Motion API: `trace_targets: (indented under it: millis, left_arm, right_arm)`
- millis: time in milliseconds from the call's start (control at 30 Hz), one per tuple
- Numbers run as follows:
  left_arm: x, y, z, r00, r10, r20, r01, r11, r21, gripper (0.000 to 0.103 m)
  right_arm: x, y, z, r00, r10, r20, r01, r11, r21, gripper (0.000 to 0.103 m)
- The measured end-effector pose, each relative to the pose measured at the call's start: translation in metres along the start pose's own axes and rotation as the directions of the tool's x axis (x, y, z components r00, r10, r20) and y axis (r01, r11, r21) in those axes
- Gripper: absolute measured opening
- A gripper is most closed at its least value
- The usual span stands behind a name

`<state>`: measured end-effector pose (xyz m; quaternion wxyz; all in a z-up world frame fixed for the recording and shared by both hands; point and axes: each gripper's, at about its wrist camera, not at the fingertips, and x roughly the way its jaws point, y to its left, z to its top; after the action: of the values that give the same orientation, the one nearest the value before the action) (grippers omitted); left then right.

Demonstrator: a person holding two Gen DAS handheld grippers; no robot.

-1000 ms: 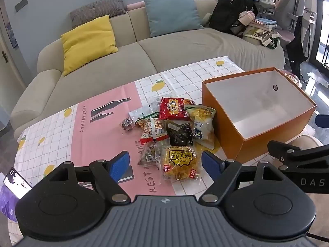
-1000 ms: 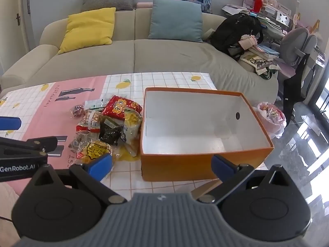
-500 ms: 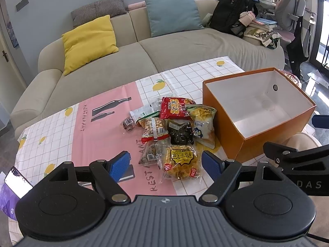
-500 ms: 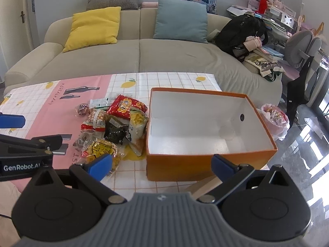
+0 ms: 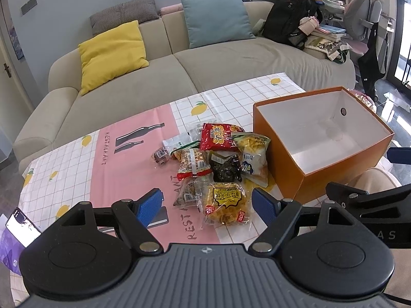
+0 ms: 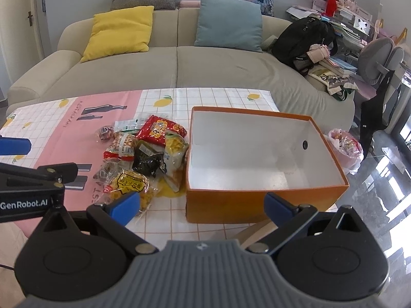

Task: Organize snacks

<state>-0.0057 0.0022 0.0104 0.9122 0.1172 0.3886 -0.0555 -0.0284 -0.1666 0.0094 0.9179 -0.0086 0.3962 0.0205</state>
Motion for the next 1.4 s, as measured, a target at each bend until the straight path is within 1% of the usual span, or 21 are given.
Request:
trace_targets:
  millis: [367, 1400]
  left_arm:
    - [0.0015, -0.0002, -0.0002, 1.000, -0.003, -0.003, 0.003, 1.000, 0.000, 0.093]
    - [0.0005, 0.0006, -0.0019, 1.000, -0.004, -0.007, 0.004, 1.000, -0.004, 0.093]
  right_arm:
    - [0.0044, 0.0011, -0.0019, 1.000, -0.002, -0.016, 0.002, 1.000, -0.002, 0.100]
    - [0.0058, 0.0027, -0.0052, 1.000, -0.003, -0.026, 0.003, 1.000, -0.003, 0.100]
